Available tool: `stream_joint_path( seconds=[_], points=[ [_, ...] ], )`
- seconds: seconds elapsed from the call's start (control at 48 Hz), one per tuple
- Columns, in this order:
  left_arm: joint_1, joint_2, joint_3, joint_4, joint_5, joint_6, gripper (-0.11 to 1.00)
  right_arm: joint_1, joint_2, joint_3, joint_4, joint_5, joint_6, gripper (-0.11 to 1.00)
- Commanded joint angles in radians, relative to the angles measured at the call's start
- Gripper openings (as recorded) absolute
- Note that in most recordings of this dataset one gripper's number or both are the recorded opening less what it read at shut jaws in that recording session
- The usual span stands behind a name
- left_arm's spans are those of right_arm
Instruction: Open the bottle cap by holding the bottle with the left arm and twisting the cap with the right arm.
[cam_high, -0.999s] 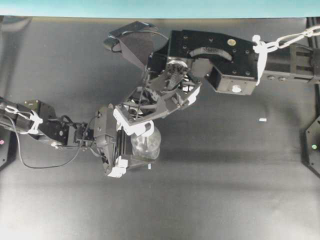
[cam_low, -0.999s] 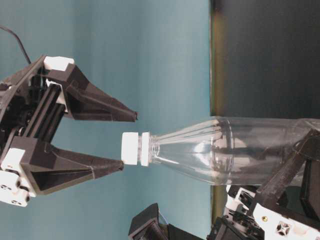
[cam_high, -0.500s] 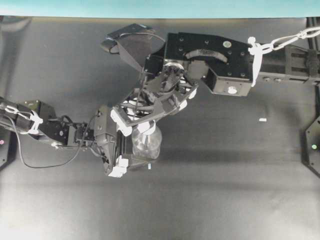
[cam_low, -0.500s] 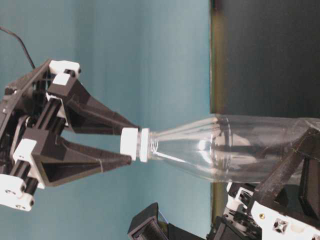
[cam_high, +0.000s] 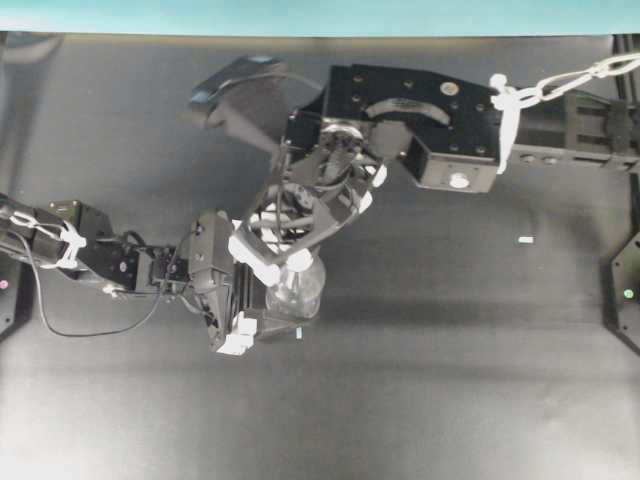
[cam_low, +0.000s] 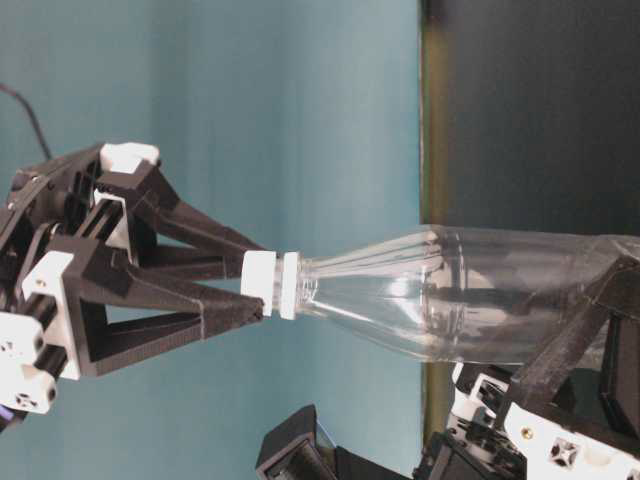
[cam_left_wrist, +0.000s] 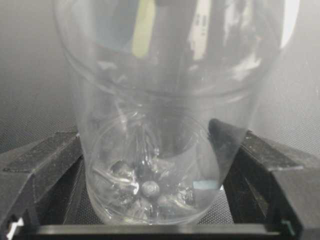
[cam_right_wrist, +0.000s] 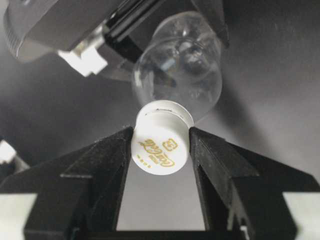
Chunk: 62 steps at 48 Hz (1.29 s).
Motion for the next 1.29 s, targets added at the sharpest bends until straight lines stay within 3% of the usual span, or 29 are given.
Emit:
stream_joint_path(
  seconds=[0.0,0.291,0.729,0.833,0.978,1.27],
  points=[
    [0.002,0.000,-0.005,-0.003,-0.002,-0.002,0.88,0.028,0.008,-0.032,0.002,0.008,-0.117,0.36],
    [0.002,0.000,-0.003,-0.002,-0.003,-0.002,0.88,0.029,0.018,-0.058,-0.002,0.041,-0.394,0.36],
    [0.002,0.002,-0.003,-0.003,-0.003,-0.002,0.88,0.061,0.017,-0.052,-0.006,0.026,-1.037,0.36],
    [0.000,0.002,-0.006,-0.002,-0.003,-0.002,0.88,0.064,0.017,-0.051,-0.006,0.020,-1.140,0.36],
    [0.000,0.002,-0.008,-0.003,-0.003,-0.002,0.88,0.074,0.017,-0.051,-0.008,-0.005,-1.206,0.36],
    [-0.003,0.003,-0.009,-0.003,-0.002,-0.002,0.88,0.080,0.006,-0.026,-0.014,-0.011,-1.204,0.36]
  ],
)
